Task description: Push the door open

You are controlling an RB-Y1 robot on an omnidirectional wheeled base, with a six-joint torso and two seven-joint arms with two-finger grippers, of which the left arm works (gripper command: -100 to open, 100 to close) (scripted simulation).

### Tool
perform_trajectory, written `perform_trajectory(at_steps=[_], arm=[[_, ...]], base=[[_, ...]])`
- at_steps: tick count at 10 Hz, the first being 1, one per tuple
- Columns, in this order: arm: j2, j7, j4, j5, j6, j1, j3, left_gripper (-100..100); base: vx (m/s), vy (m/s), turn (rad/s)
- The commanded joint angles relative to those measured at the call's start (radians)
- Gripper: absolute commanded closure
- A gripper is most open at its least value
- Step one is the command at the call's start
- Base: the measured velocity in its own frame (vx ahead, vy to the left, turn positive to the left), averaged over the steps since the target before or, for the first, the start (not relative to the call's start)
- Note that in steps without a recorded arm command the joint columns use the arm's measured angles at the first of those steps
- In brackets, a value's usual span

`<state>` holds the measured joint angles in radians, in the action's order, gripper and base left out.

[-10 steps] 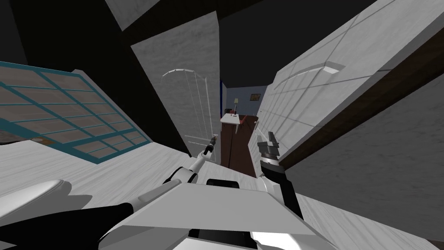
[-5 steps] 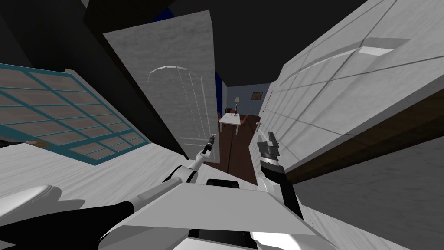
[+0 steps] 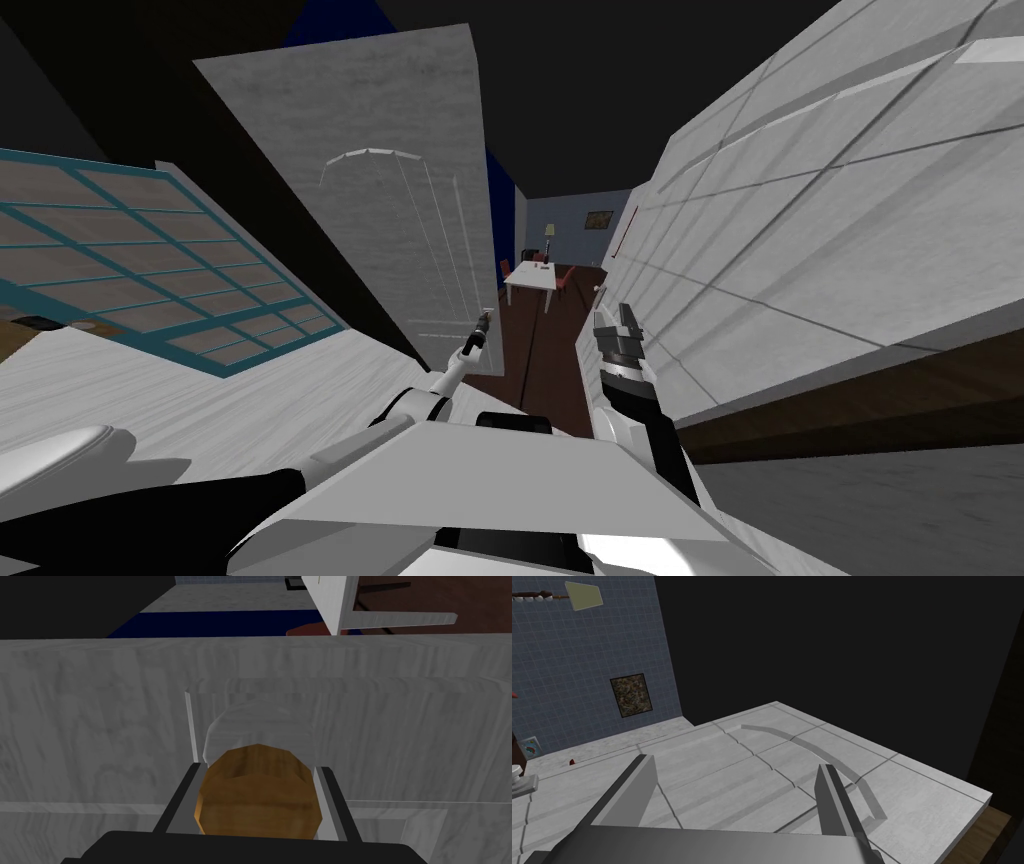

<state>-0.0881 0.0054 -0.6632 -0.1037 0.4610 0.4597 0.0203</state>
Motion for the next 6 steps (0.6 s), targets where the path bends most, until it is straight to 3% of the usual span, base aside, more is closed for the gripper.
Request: perform_trajectory(at_steps=[1, 6], arm=[[-0.021, 0.004, 0.032, -0.005, 0.021, 0.019, 0.014, 100], [-0.043, -0.02, 0.039, -0.024, 0.021, 0.017, 0.082, 100]], base=[[0.112, -0.072, 0.01], [0.157, -0.14, 0.081]])
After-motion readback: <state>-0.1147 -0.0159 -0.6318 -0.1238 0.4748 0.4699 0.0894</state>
